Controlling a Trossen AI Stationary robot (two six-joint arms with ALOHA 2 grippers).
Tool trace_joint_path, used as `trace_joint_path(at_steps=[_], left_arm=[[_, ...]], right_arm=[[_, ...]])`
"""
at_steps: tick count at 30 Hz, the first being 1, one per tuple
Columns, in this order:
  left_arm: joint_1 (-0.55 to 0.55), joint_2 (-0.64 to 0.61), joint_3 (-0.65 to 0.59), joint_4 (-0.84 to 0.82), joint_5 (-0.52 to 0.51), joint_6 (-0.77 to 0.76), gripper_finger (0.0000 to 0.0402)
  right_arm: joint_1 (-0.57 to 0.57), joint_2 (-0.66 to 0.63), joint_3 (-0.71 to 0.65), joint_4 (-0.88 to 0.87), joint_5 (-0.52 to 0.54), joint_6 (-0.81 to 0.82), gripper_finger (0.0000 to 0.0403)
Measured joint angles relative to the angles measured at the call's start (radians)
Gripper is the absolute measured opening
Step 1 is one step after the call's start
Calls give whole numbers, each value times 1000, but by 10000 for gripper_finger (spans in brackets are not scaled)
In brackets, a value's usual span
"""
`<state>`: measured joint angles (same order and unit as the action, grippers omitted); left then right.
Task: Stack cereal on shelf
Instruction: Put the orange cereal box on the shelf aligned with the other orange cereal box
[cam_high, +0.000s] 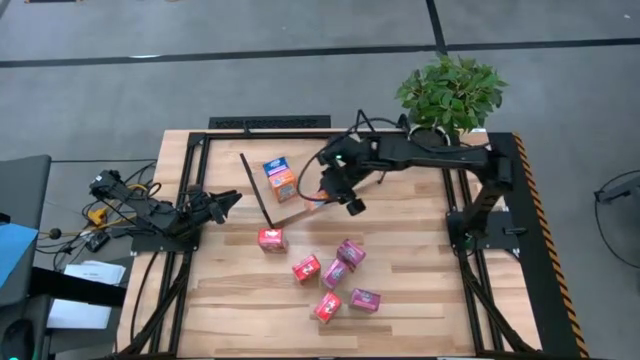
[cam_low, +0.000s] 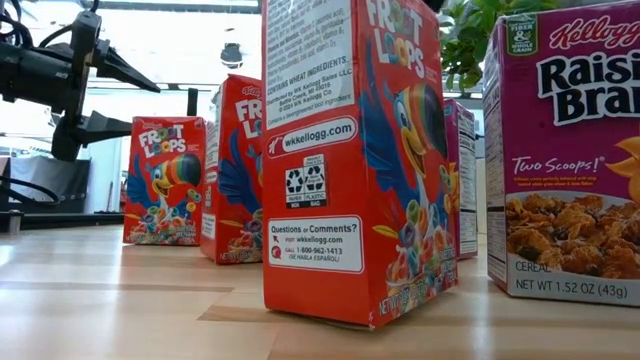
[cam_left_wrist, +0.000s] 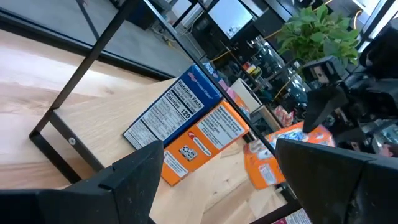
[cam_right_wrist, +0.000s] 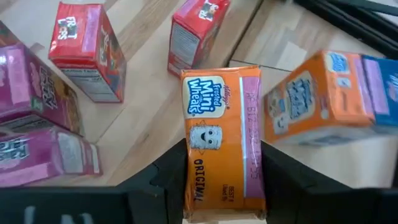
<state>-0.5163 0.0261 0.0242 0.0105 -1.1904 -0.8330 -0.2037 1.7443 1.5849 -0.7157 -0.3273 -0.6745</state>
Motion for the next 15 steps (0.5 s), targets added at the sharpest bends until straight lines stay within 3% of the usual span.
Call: trace_joint_path(at_steps=[7,15], left_arm=[[0,0,0,-4,1,0,300],[0,0,0,-5,8,1,300]], right_arm=[[20,126,150,1,-18,-30,179],[28,240,213,-2,-17,-34,173]])
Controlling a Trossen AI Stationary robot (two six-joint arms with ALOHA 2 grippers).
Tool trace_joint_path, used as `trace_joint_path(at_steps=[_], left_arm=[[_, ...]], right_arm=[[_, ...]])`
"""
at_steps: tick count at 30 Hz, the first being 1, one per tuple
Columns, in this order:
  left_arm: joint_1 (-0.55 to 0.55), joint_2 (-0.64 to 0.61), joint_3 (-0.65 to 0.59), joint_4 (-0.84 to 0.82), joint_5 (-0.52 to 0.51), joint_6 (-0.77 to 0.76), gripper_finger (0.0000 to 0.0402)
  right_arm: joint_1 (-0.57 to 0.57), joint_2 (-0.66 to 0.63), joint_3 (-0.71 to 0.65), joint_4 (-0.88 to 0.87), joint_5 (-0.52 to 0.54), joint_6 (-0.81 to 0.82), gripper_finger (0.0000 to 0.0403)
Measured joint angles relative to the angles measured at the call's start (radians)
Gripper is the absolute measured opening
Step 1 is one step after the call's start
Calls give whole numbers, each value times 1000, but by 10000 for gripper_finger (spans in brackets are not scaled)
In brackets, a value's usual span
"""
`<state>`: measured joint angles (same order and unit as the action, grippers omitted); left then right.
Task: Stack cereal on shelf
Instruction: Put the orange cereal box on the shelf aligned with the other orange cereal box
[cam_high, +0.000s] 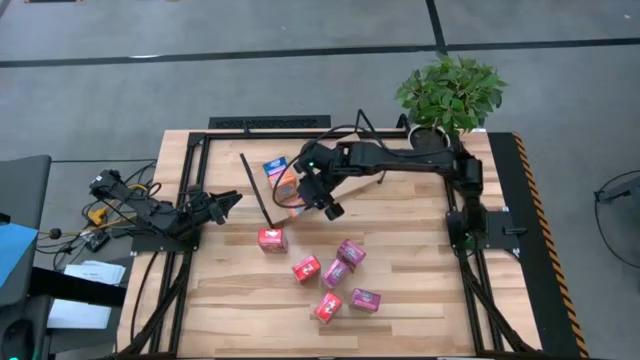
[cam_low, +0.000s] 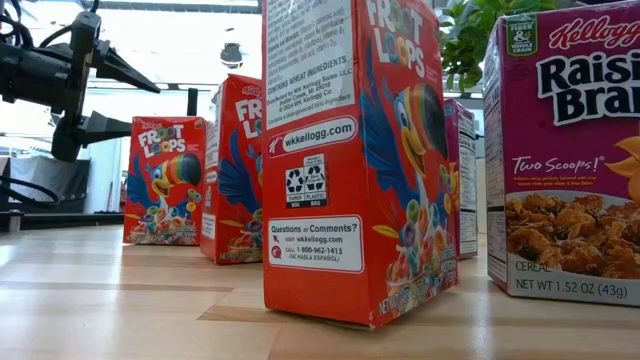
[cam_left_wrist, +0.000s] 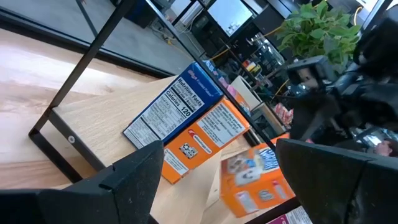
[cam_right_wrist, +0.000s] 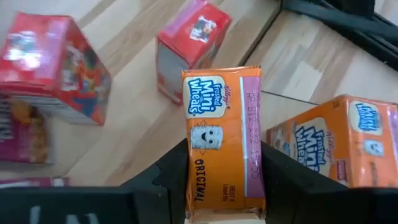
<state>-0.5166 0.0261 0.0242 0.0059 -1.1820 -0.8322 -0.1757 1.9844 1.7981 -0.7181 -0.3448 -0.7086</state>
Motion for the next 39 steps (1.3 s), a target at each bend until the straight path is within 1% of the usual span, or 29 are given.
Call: trace_joint_path(at_steps=[7,11,16,19,21,25,33,39], left_arm=[[0,0,0,-4,0,0,300],[0,0,0,-17,-1,0,300],[0,0,0,-16,-2,-1,300],[0,0,0,-16,-2,-1,300],[0,0,0,-16,-2,-1,300],[0,0,0,-16,-3,0,300],[0,0,0,-16,-8,0,300],[0,0,0,-16,-10,0,300]], right_arm=[[-10,2,1,16,4,1,184],[-11,2,1,29,3,1,180],[-6,37,-4,29,4,1,174],[-6,45,3,74,4,5,178],[-9,46,-1,53,4,17,182],[-23,45,0,71,5,21,186],[-26,51,0,77,2,28,179],[-29,51,0,83,2,29,185]])
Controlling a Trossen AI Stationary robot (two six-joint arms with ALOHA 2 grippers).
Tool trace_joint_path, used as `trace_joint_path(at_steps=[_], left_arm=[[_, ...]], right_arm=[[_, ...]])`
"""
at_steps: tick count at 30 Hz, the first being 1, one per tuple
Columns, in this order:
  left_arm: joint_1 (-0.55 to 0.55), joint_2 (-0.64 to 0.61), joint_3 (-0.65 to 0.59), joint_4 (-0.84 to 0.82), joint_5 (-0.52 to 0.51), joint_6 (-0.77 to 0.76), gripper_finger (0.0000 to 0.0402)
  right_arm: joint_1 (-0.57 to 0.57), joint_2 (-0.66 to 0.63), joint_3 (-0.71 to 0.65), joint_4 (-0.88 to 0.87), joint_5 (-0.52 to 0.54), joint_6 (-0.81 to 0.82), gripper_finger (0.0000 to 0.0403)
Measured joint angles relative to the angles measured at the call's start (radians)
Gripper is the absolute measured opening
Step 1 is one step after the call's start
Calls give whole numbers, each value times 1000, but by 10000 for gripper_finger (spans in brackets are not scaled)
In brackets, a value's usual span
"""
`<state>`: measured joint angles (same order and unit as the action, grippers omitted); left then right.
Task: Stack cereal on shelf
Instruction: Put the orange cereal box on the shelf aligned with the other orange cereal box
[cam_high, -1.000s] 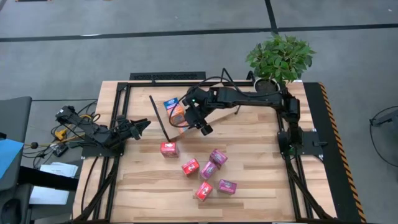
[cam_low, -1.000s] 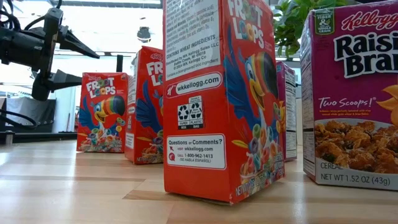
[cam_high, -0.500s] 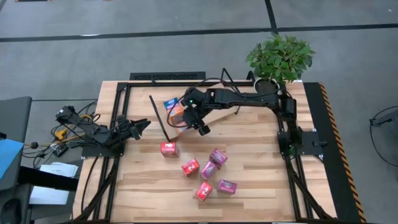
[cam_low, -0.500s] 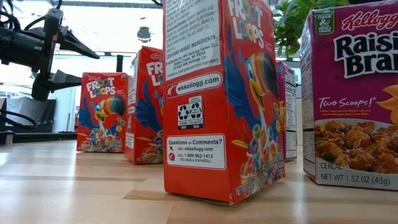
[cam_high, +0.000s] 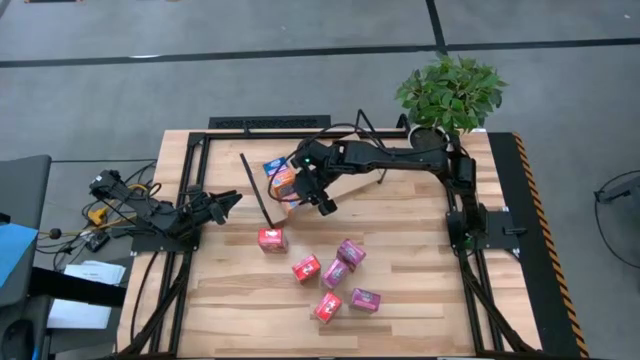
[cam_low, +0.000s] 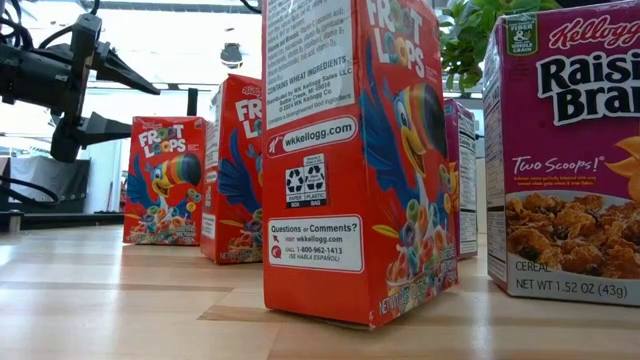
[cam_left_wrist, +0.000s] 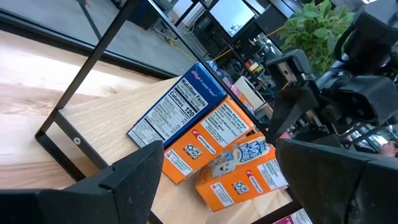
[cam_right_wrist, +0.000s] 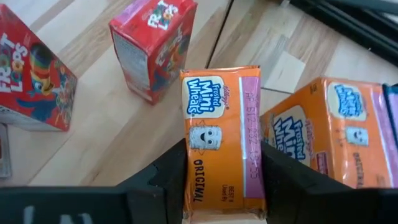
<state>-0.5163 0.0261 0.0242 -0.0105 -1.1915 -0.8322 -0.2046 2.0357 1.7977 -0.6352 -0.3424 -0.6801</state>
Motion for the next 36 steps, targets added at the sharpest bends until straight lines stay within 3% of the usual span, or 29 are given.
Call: trace_joint_path(at_steps=[36], left_arm=[[0,0,0,1,-6,-11,300]], right_arm=[[6,31,1,27,2,26,198]])
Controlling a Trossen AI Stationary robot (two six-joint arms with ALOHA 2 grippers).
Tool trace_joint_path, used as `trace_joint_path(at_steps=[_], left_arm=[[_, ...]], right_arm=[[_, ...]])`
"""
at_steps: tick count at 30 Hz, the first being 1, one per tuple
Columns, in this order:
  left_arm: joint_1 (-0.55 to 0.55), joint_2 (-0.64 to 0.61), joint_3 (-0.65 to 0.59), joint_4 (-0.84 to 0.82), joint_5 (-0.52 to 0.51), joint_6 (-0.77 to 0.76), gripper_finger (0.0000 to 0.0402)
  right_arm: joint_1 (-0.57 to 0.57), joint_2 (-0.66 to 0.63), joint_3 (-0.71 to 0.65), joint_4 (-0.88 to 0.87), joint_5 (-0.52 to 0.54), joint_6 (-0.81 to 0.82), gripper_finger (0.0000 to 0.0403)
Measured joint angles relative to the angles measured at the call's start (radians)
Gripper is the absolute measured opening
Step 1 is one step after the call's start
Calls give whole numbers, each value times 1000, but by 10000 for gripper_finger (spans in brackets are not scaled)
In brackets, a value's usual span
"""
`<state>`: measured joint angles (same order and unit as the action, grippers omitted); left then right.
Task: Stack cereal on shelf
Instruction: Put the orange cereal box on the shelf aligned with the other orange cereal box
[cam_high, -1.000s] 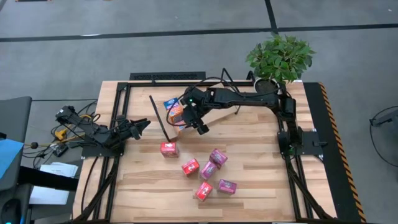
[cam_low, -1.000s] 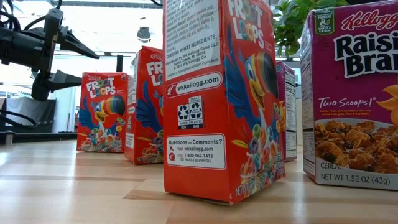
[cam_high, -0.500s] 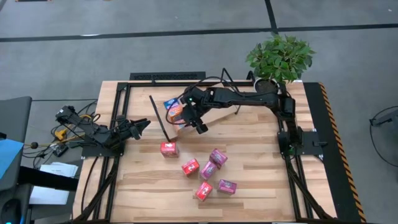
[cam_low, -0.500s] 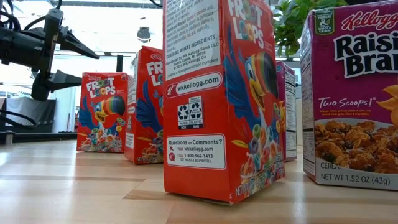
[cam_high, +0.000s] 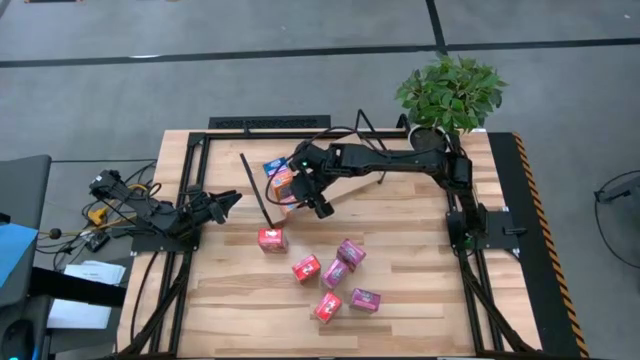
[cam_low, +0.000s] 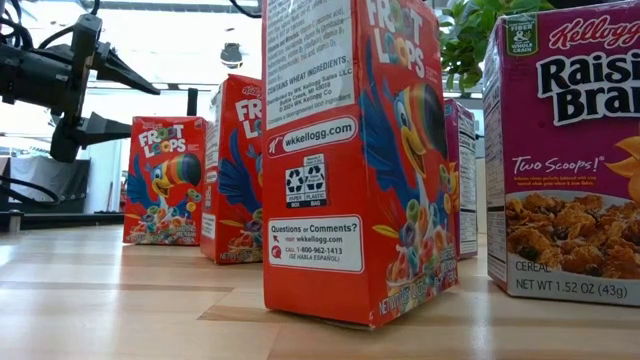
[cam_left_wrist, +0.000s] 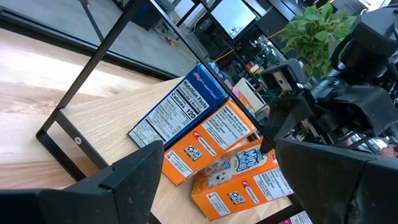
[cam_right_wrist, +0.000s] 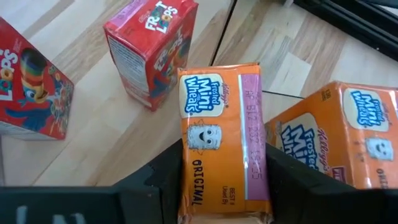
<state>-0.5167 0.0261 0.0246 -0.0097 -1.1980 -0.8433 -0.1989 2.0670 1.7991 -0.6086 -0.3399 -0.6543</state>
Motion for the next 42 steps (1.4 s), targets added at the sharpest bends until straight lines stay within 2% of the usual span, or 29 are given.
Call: trace_joint_path(at_steps=[17,42], left_arm=[[0,0,0,0,-3,4,300],[0,0,0,0,-12,1,300]], right_arm=[[-8,1,-2,-8,3,29,245],[-39,-15,-2,-88,79,19,246]])
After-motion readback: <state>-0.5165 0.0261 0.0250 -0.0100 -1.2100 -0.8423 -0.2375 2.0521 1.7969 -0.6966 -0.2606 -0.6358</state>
